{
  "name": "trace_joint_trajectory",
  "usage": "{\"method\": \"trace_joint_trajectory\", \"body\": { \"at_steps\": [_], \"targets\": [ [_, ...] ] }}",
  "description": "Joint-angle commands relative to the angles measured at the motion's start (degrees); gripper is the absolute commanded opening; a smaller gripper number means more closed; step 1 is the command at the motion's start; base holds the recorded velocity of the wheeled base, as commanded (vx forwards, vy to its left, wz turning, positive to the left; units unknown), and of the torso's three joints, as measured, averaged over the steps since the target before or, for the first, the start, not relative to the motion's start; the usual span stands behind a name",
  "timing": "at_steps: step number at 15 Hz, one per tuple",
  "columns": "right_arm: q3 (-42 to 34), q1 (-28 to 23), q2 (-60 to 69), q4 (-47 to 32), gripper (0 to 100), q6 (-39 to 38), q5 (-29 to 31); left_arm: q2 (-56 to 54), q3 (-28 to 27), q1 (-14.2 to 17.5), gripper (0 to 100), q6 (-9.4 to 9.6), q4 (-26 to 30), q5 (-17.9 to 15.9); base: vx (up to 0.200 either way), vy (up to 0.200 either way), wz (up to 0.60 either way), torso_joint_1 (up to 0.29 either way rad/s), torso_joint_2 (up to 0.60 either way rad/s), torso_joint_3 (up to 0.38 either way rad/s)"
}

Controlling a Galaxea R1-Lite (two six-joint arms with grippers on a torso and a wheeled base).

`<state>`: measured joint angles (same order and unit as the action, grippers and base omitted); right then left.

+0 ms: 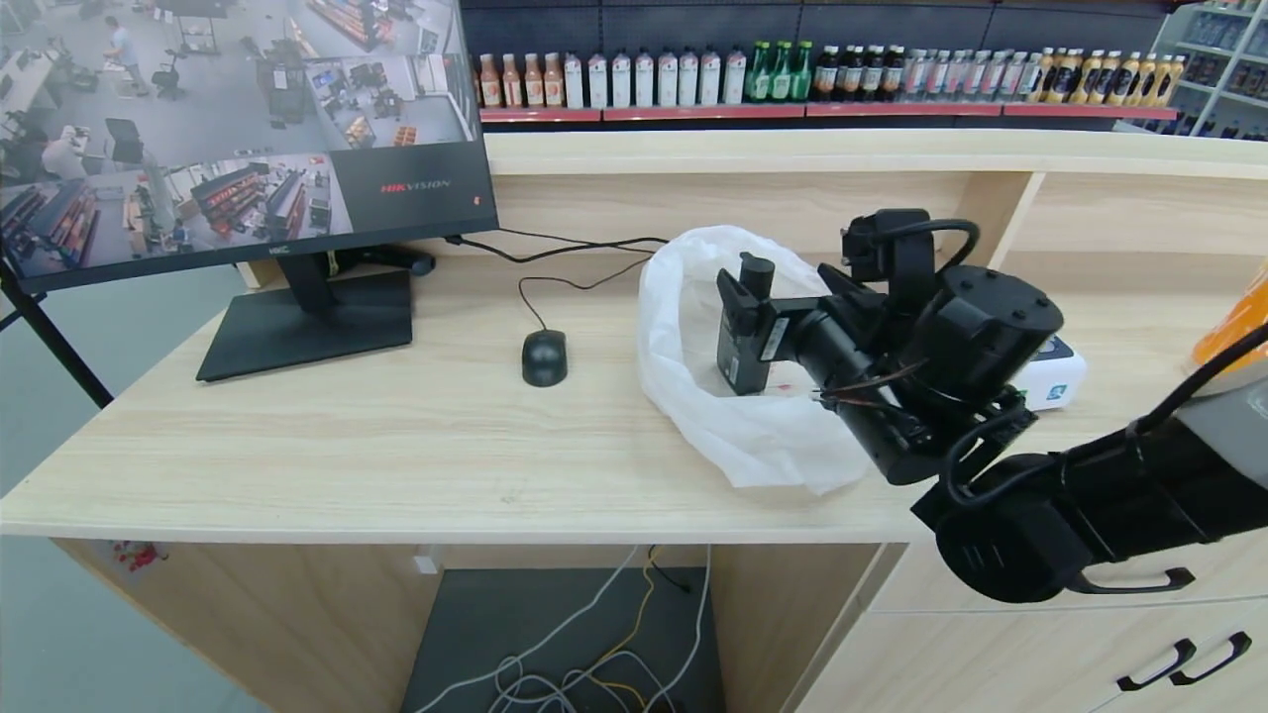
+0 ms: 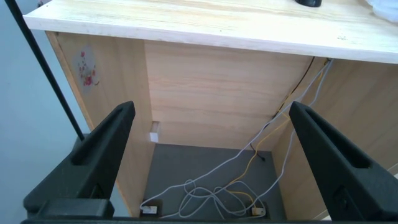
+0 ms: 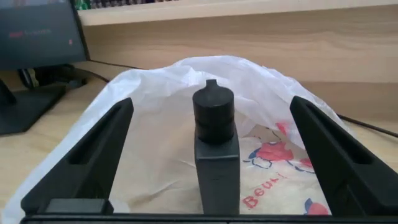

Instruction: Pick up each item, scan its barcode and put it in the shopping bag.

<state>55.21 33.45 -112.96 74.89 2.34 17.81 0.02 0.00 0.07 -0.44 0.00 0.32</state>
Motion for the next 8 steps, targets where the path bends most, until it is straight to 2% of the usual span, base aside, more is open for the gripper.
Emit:
{"method": "trace_joint_trajectory", "body": {
  "at_steps": [1, 3, 4, 8],
  "targets": [
    [-7.8, 2.2, 2.1, 7.1, 100, -0.1, -0.3, 0.0, 0.0, 0.0, 100, -0.09, 0.0, 0.0, 0.0, 0.0, 0.0, 0.0, 0.0, 0.0],
    [-16.5, 3.0, 2.0, 15.1, 100, 0.2, -0.1, 0.0, 0.0, 0.0, 100, -0.09, 0.0, 0.0, 0.0, 0.0, 0.0, 0.0, 0.0, 0.0],
    [-19.3, 3.6, 2.2, 15.1, 100, 0.4, -0.1, 0.0, 0.0, 0.0, 100, -0.09, 0.0, 0.0, 0.0, 0.0, 0.0, 0.0, 0.0, 0.0],
    [-21.0, 5.8, 5.6, 15.1, 100, -0.2, -0.2, 0.0, 0.0, 0.0, 100, -0.09, 0.0, 0.0, 0.0, 0.0, 0.0, 0.0, 0.0, 0.0]
  ]
}}
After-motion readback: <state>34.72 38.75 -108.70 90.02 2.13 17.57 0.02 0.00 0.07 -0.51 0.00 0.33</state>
